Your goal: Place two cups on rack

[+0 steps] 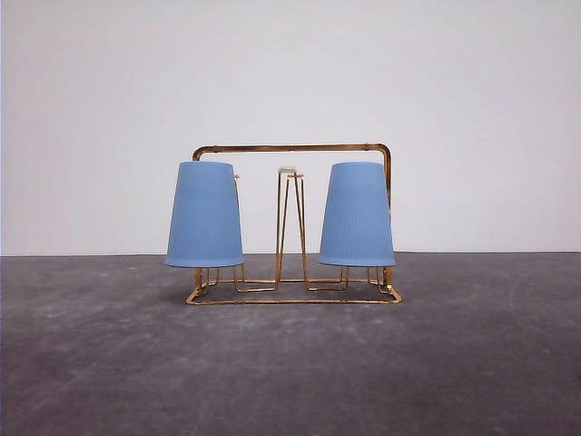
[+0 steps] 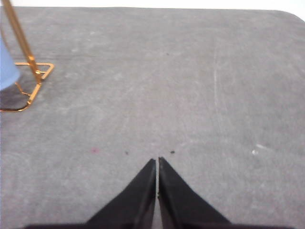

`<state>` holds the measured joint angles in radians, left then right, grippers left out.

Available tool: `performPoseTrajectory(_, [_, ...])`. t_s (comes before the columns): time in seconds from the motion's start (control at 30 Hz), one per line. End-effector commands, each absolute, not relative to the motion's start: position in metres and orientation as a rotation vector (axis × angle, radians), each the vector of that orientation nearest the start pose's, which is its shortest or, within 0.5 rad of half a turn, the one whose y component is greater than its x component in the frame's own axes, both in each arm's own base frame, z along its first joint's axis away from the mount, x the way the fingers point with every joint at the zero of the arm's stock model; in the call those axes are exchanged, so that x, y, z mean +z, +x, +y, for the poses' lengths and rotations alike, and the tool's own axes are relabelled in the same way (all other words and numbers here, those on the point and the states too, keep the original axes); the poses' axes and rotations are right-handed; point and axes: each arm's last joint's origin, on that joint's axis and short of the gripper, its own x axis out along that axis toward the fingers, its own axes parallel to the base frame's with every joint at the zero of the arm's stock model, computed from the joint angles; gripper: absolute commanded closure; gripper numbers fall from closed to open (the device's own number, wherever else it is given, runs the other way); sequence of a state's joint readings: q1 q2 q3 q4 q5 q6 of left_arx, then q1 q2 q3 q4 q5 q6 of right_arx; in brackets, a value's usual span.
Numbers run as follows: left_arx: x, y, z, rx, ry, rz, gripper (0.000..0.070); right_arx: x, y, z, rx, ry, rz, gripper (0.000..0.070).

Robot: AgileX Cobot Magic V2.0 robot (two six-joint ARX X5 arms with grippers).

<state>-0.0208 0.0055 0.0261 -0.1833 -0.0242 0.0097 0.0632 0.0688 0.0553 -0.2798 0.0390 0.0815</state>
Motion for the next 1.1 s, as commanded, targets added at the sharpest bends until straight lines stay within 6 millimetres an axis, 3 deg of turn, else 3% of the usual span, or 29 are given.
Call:
performPoseTrajectory(0.0, [0.1498, 0.0956, -0.0012, 0.002, 0.011, 0.177, 0.0684, 0.1501, 0.0943, 0.0036, 0.03, 0.065, 0.253, 0.0694])
performPoseTrajectory(1.07, [0.1497, 0.0956, -0.0012, 0.003, 0.011, 0.178, 0.0684, 0.1522, 0.0945, 0.0003, 0.015, 0.07, 0.19, 0.0695])
